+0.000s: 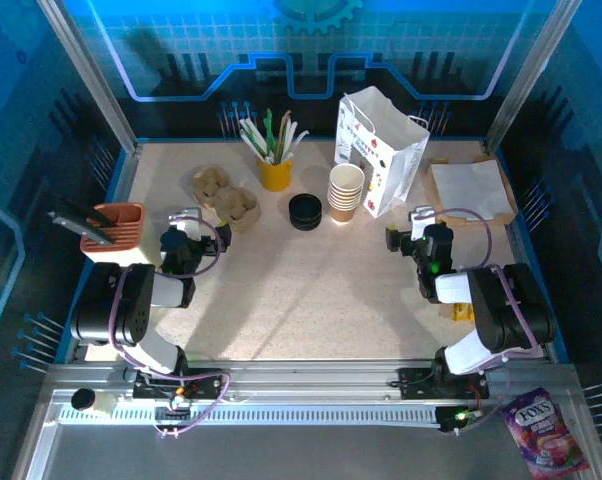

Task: Pack the takeout coffee

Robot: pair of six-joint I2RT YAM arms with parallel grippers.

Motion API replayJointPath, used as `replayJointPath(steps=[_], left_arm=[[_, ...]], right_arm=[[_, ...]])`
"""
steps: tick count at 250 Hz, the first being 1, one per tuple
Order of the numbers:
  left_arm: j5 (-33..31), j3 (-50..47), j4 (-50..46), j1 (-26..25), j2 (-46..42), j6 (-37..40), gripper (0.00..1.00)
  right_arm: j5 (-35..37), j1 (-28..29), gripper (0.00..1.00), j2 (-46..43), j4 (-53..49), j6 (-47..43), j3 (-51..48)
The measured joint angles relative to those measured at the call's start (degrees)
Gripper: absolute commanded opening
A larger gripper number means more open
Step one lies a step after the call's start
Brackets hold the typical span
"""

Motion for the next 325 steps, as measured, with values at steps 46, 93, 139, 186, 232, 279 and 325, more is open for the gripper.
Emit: replayJointPath(steps=[46,93,139,186,232,279,325], left_arm=[[0.1,0.0,0.0,0.0,0.0,0.1,1.0],[0.2,-1.0,1.4,0.0,0.0,0.2,1.0],[2.7,-3.0,4.4,0.0,0.0,0.6,1.0],[3.5,-3.0,4.6,0.0,0.0,0.6,1.0],[3.3,-2.9,4.6,0.0,0.0,0.6,1.0],[-3.0,-6.5,11.3,0.0,0.2,-0.7,1.0],[-7.3,-9.0,16.0,0.7,1.4,-3.0,1.0]], right_arm=[[0.0,0.0,0.99,0.0,0.0,0.0,0.0],[0.0,0.0,0.99,0.0,0.0,0.0,0.0],[0.0,0.0,0.99,0.0,0.0,0.0,0.0],[0.0,0.0,0.99,0.0,0.0,0.0,0.0],[0.0,0.0,0.99,0.0,0.0,0.0,0.0],[0.0,0.0,0.99,0.0,0.0,0.0,0.0],[0.0,0.0,0.99,0.0,0.0,0.0,0.0]])
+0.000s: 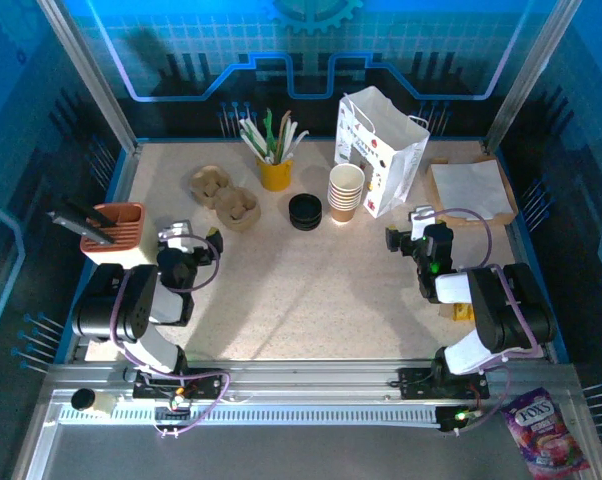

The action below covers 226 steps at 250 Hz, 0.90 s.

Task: Pack the takeout coffee

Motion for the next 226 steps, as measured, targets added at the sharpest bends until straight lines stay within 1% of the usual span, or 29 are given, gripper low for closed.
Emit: replayJointPath(steps=[40,80,95,111,139,160,172,200,226], left_arm=[[-0.9,0.0,0.7,0.1,0.0,-0.1,1.0],[-0.8,0.0,0.7,0.1,-0.3,-0.1,1.0],[-0.9,0.0,-0.5,0.1,-2.2,-0.1,1.0],[-1.0,-0.3,-2.9,0.1,-6.7,-0.2,1.0],[-1.2,-0.1,-9.9,0.2,-17.7,-0.7,1.0],[-0.9,1.6,-18.3,0.2,-25.2,-2.2,1.0],[-0.6,3.4,-23.3,0.2,-27.7,-3.1,1.0],[0.7,7.6,-33.1,0.1,-30.1,-5.7,1.0],[0.4,12.3,-43.7,-2.1,-31.0,-8.4,1.0]], right_arm=[[0.3,0.0,0.99,0.0,0.0,0.0,0.0],[4.9,1.0,0.99,-2.7,-1.6,0.0,0.0],[6.6,1.7,0.99,-5.4,-3.1,0.0,0.0],[8.1,2.1,0.99,-8.8,-4.8,0.2,0.0],[11.0,2.1,0.99,-15.2,-9.8,2.1,0.5],[12.2,2.0,0.99,-20.1,-16.1,4.4,2.5],[12.3,2.0,0.99,-22.4,-19.5,5.6,4.0],[11.8,2.3,0.99,-27.4,-27.1,8.9,7.7],[11.4,4.8,0.99,-29.6,-34.2,11.0,11.7]])
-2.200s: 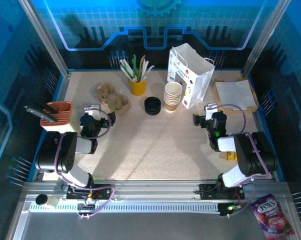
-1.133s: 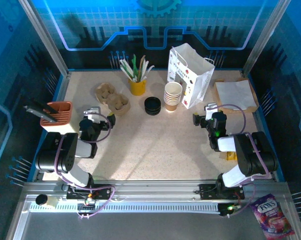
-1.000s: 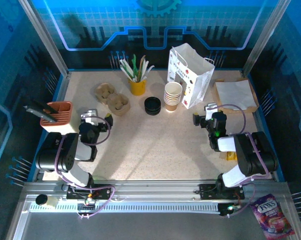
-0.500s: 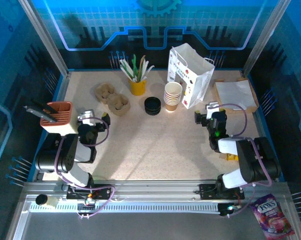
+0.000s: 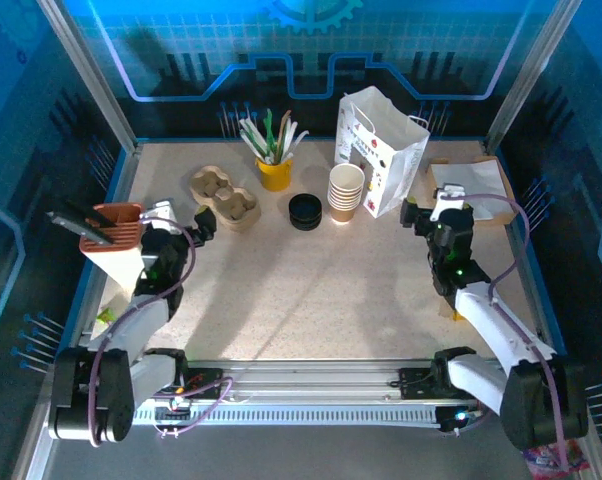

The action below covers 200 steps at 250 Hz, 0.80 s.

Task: Pack the takeout coffee

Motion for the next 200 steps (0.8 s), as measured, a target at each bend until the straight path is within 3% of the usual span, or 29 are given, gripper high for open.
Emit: replayJointPath(steps=[52,105,157,200], left_arm=[[-6.5,15.5,-22.6,-15.0,3.4,-3.2,1.0],[-10.8,34.0,-42.5,-23.2,15.8,-4.0,1.0],[-9.7,41.9,-54.6,-26.0,21.6,-2.1,1.0],[-4.9,42.8,-55.9,-25.1,21.9,0.8,1.0]], right_arm=[[-1.0,8.9,1.0,1.2,-15.6,2.6,11.6],[-3.9,14.4,1.0,6.4,-28.9,3.0,22.8],[-8.0,16.7,0.99,13.0,-39.4,2.5,31.6],[-10.2,16.8,0.92,21.8,-48.8,2.2,43.3]])
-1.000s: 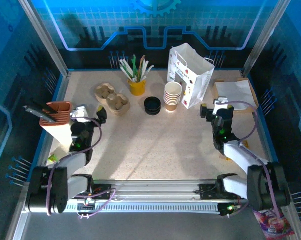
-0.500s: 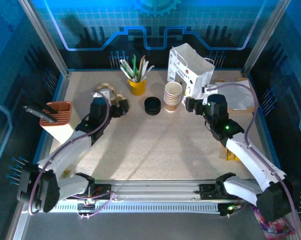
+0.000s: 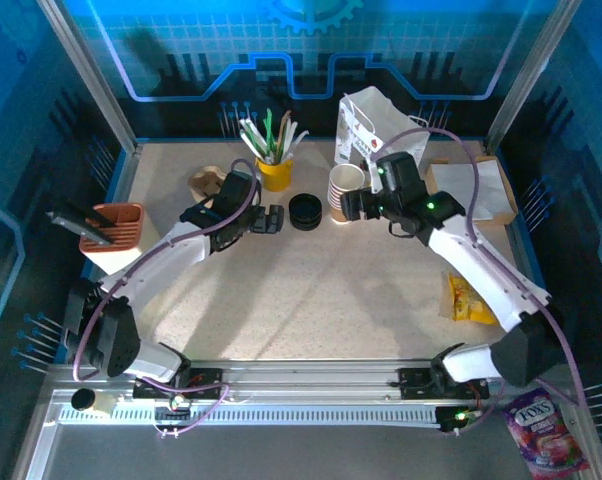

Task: Pack the takeout coffee

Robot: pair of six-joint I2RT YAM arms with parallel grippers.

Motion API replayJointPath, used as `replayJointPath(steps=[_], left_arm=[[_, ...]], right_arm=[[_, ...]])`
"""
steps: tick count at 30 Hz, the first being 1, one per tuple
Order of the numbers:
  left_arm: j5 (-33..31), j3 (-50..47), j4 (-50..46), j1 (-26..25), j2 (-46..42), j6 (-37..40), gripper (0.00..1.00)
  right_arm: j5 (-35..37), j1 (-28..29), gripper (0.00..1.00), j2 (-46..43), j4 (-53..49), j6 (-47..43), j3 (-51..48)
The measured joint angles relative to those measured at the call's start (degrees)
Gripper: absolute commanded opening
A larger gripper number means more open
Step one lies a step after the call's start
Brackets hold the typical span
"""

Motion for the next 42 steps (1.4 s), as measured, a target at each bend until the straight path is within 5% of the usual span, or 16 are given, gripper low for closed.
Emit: replayJointPath(steps=[8,15,42], left_arm=[[14.2,-2.9,7.4,7.1,-0.7,-0.9,1.0],[20.5,-5.2,12.1,7.4,-2.8,-2.7,1.0],[22.4,-10.6,18.9,7.4,-7.7,-4.6,1.0]], right_arm=[[-0.7,0.0,0.78,9.6,-8.8,-0.3,11.1],[0.9,-1.3,0.63,17.7,-10.7,-0.8,17.0],[3.4,-5.4,0.3,29.6,-10.0,-0.9,26.8]])
